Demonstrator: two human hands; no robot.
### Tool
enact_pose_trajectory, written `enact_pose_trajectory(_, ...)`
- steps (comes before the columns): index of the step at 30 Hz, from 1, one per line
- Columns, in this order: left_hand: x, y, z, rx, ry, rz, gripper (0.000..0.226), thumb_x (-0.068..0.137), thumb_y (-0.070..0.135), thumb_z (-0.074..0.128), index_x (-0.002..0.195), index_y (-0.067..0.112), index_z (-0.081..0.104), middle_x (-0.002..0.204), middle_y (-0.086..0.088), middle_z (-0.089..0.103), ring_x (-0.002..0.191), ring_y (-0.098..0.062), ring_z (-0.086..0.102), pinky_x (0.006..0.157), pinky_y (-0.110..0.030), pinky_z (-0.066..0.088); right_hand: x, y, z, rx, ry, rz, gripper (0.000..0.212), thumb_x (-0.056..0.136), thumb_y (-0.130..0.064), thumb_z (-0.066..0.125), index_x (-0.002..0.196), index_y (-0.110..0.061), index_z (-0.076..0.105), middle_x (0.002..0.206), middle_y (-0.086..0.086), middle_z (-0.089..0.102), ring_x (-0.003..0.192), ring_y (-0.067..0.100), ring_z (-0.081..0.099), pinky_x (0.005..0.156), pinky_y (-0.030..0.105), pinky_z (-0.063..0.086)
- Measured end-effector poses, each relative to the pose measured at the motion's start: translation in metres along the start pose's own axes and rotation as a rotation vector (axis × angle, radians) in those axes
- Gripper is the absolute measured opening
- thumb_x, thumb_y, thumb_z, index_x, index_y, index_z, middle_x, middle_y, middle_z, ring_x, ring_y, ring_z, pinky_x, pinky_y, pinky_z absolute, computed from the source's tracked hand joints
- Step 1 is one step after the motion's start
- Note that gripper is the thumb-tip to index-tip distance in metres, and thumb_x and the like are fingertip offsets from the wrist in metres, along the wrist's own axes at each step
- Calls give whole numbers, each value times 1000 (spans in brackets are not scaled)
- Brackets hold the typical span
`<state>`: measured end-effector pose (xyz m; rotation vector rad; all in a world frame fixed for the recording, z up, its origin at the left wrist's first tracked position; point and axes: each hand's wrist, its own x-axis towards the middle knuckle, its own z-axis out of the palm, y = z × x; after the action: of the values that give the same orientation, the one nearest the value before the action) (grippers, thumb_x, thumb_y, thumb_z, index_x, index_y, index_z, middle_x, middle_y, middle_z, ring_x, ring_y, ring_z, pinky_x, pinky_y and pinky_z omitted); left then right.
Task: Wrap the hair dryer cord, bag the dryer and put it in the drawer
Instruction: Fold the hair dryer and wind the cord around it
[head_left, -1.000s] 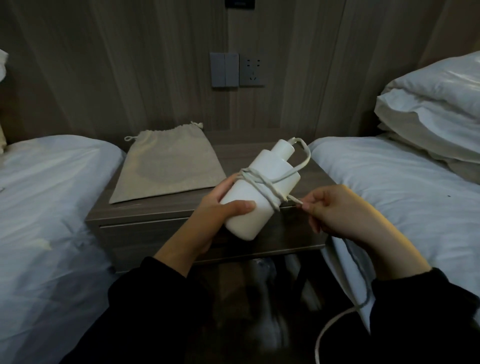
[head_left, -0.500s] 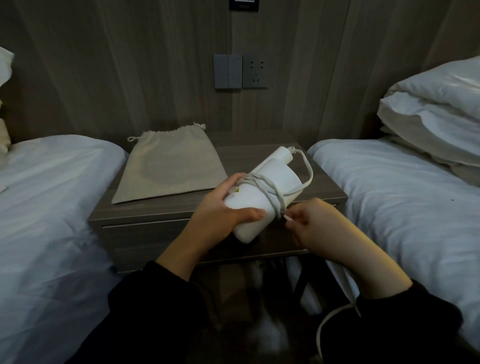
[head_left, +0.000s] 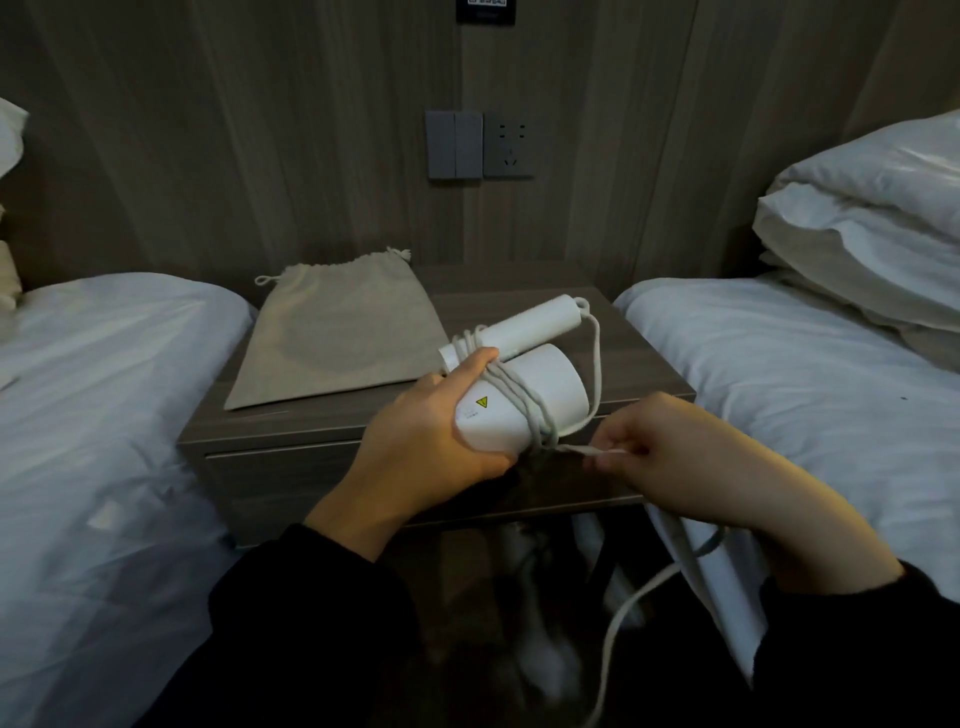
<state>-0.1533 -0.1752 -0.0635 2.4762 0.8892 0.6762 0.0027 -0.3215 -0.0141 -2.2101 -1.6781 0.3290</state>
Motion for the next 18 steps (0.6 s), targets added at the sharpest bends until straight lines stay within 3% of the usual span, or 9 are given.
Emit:
enact_pose_trajectory(3, -3, 1, -1, 160, 8, 120, 98, 63, 50, 74, 141, 52, 14, 115, 4, 47, 102, -18, 51, 86, -32, 46, -5, 2, -2, -89, -133, -63, 15, 86, -22, 56, 81, -19, 70, 69, -5, 63, 67, 3, 58, 62, 15, 42)
enact_pose_trajectory(5, -4, 4, 0, 230, 5, 198, 97, 63, 52, 72, 140, 52, 13, 112, 3, 47, 101, -18, 51, 80, -33, 47, -6, 3, -2, -139, -158, -72, 18, 85, -23, 57, 69, -28, 63, 61, -11, 54, 59, -2, 51, 56, 10, 36)
enact_pose_trajectory(8, -4, 7, 3, 330, -60, 269, 92, 69, 51, 68, 141, 52, 10, 118, 2, 44, 104, -16, 46, 77, -26, 38, -2, 4, 2, -186, -13, -38, 24, 79, -26, 64, 56, -29, 59, 61, -12, 50, 67, 4, 54, 60, 14, 37)
enact_pose_trajectory(11, -3, 6, 4, 369, -121, 285, 88, 73, 51, 65, 140, 53, 9, 122, 0, 43, 106, -17, 45, 80, -26, 33, 1, 1, 6, -255, 191, 39, 23, 70, -41, 73, 63, -20, 65, 63, -7, 55, 71, 15, 57, 64, 26, 43)
enact_pose_trajectory(13, -3, 6, 5, 396, -133, 287, 87, 74, 50, 64, 140, 54, 8, 121, 0, 43, 106, -17, 45, 81, -27, 32, 1, 5, 7, -293, 139, 79, 28, 69, -45, 71, 68, -18, 66, 69, -4, 62, 73, 16, 59, 65, 29, 46)
enact_pose_trajectory(16, -2, 5, 5, 446, -110, 313, 86, 75, 49, 63, 141, 53, 8, 125, -1, 43, 109, -19, 44, 84, -28, 32, 0, 18, 2, -207, -20, 59, 10, 74, -31, 62, 71, -23, 67, 77, -4, 68, 75, 12, 63, 71, 33, 53)
enact_pose_trajectory(18, -3, 4, 3, 439, -120, 323, 86, 75, 50, 63, 141, 53, 8, 124, -1, 44, 108, -18, 44, 82, -27, 29, 0, 25, 0, -153, 25, 15, 9, 75, -22, 59, 71, -25, 67, 73, -8, 67, 73, 10, 62, 69, 27, 52)
